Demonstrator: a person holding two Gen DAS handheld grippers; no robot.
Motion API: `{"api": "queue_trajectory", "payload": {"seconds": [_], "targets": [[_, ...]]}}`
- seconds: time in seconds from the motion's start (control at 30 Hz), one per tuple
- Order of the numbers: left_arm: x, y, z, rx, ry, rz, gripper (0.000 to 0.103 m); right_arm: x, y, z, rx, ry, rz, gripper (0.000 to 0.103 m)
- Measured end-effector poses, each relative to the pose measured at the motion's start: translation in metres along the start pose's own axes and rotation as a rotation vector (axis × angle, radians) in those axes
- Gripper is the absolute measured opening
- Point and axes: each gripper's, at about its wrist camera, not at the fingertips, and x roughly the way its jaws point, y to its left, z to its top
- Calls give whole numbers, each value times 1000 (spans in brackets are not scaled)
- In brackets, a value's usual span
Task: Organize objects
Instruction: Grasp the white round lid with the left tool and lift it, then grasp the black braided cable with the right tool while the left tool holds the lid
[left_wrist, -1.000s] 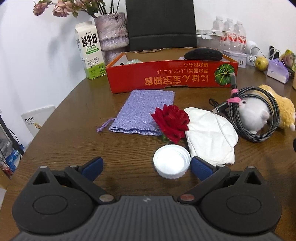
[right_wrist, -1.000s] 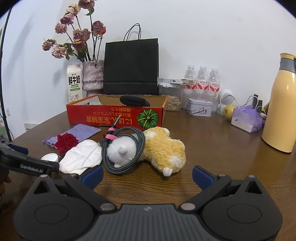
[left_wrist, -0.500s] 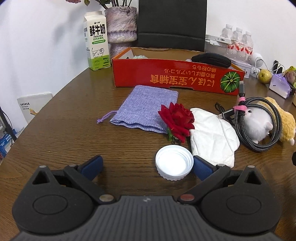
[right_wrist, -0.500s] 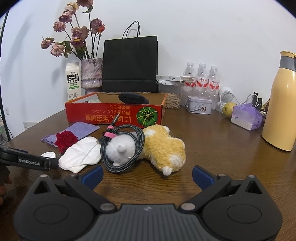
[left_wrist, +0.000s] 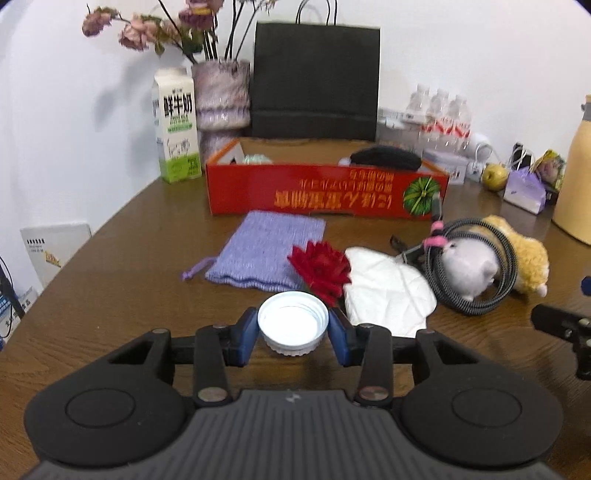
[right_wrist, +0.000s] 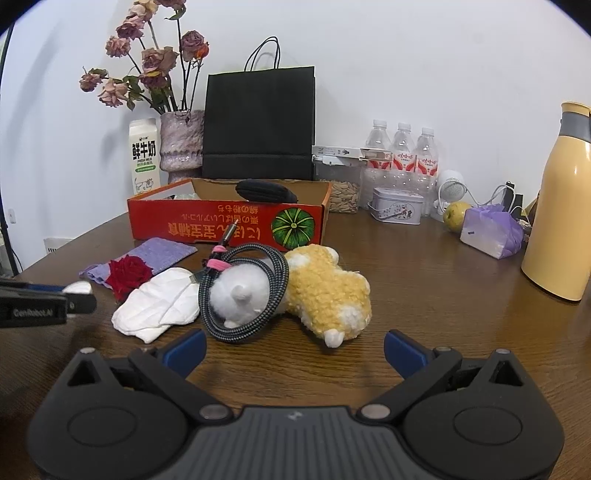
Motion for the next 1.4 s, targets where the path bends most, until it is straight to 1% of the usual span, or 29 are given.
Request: {"api": "queue_trajectory", "payload": {"seconds": [0.13,0.33,0.5,0.6,0.77,0.9,1.03,1.13,1.23,1.3,1.33,1.4], "targets": [[-4,-1,4,12,-24,9,41,1,1,1,-3,3,2,103],[-9,-2,23,44,-69,13,41,2,1,1,-10,1,1,103],[-1,-2,43,73,-101,29,41,1,5,1,-31,-4,-5,103],[7,1,51,62,-111,43,41,2,9,1,-47,-5,-9,103],[17,11,49,27,-114,50,41,7,23,5,-103,-8,-1,101],[18,19,46,14,-108,42,41,16,43,11,-203,-60,-37,101],[16,24,43,6,-104,37,42,36,61,20,-288,-51,-46,101],[15,29,42,-10,-95,29,42,55,67,27,-307,-20,-64,101],[15,32,41,-24,-90,23,42,69,68,33,-308,1,-75,98],[14,32,41,-25,-91,22,42,77,72,35,-327,6,-91,97],[14,32,42,-24,-91,21,42,82,74,36,-339,23,-98,97],[13,32,41,-23,-90,17,42,86,79,34,-369,35,-113,98]]}}
